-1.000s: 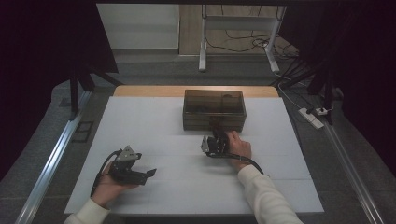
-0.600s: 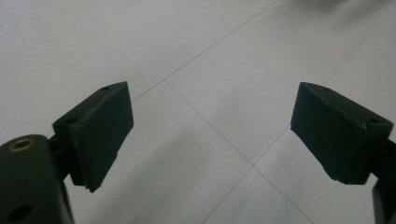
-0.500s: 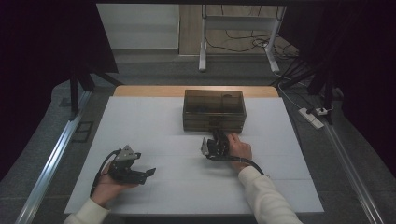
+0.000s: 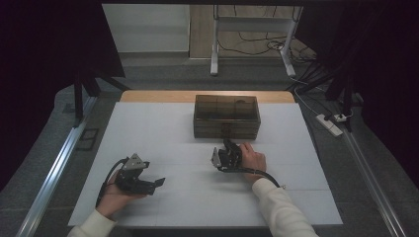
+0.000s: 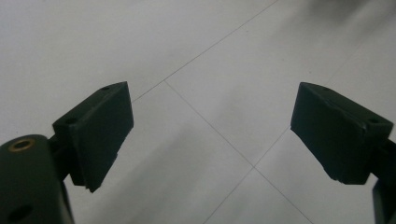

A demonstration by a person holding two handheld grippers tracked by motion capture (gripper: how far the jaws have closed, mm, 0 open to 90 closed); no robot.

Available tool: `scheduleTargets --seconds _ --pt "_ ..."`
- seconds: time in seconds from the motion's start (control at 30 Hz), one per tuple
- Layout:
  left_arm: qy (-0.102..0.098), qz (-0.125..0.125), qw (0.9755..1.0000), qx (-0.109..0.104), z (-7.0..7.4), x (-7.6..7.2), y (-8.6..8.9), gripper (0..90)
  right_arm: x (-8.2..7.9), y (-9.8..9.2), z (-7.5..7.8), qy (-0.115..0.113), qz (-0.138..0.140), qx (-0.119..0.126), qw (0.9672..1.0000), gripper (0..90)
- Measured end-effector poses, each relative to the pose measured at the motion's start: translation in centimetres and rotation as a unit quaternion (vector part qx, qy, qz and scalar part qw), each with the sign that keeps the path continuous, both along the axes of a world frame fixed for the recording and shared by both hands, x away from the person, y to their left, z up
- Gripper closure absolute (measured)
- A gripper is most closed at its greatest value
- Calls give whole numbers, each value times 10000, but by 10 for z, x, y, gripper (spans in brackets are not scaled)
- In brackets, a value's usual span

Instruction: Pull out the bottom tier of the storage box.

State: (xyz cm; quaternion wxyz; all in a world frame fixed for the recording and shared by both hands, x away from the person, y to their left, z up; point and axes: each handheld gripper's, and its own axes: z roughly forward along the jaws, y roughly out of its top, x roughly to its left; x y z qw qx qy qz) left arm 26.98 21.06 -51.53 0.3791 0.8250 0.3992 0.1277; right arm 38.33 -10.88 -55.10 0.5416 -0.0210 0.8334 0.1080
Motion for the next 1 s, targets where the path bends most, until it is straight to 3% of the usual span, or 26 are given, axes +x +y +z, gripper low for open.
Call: scheduleTargets --seconds 0.07,0.2,0.43,0.7,0.73,1.0 --pt "-3 3 10000 2 0 0 0 125 3 -1 -3 -60 -88 -69 9999 791" --pt "3 -1 10000 8 0 0 0 125 11 -3 -10 -132 -233 -148 9995 781" --pt "11 6 10000 11 -1 0 0 125 17 -4 -13 -197 -193 -133 9995 780" --pt "5 7 10000 15 -1 0 0 124 16 -3 -13 -266 -221 -281 9990 799" --pt "6 9 10000 11 -1 0 0 124 16 -3 -15 -326 -146 -168 9992 800" --pt "-10 25 10000 -11 0 0 1 124 10 -4 -13 -327 -130 -240 9991 801"
